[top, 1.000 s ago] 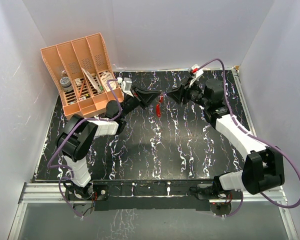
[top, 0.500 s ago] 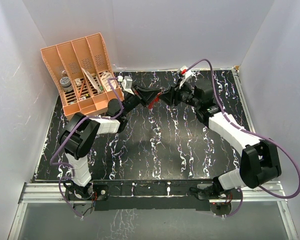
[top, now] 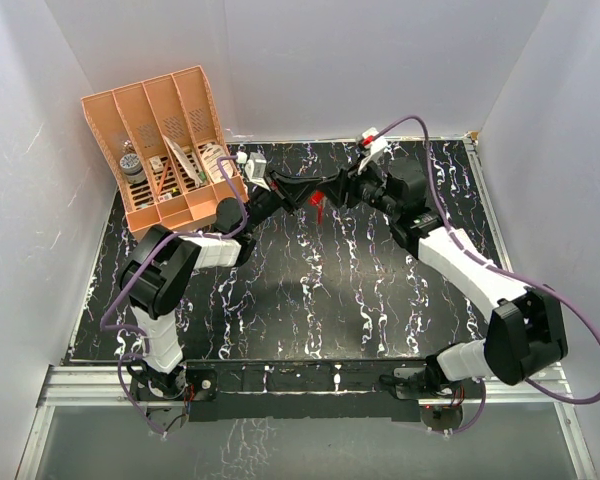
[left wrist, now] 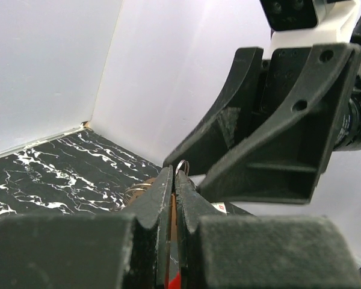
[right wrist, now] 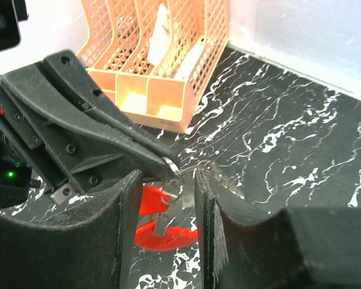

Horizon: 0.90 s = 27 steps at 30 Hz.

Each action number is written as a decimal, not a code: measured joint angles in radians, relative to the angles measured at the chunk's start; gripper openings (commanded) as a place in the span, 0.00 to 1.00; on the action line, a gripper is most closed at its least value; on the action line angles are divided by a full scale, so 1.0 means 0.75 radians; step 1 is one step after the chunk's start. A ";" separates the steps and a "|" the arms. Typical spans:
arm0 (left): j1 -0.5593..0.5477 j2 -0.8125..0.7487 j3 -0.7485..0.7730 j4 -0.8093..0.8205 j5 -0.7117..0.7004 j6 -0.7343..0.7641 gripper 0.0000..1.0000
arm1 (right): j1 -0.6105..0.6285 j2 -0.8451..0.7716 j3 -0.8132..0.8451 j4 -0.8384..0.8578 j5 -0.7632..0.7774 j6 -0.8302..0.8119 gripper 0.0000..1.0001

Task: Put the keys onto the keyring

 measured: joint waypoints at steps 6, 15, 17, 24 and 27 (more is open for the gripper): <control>-0.009 -0.014 0.000 0.001 0.010 0.012 0.00 | -0.047 -0.102 -0.008 0.011 0.078 0.020 0.42; -0.009 -0.025 0.000 0.000 0.023 0.019 0.00 | -0.061 -0.067 0.012 -0.023 0.120 0.018 0.42; -0.009 -0.025 0.000 0.001 0.025 0.019 0.00 | -0.061 -0.049 0.012 -0.035 0.126 0.018 0.42; -0.009 -0.026 0.000 0.001 0.028 0.019 0.00 | -0.062 -0.042 0.012 -0.040 0.142 0.019 0.42; -0.009 -0.026 0.000 0.001 0.030 0.019 0.00 | -0.062 -0.042 0.014 -0.041 0.142 0.019 0.42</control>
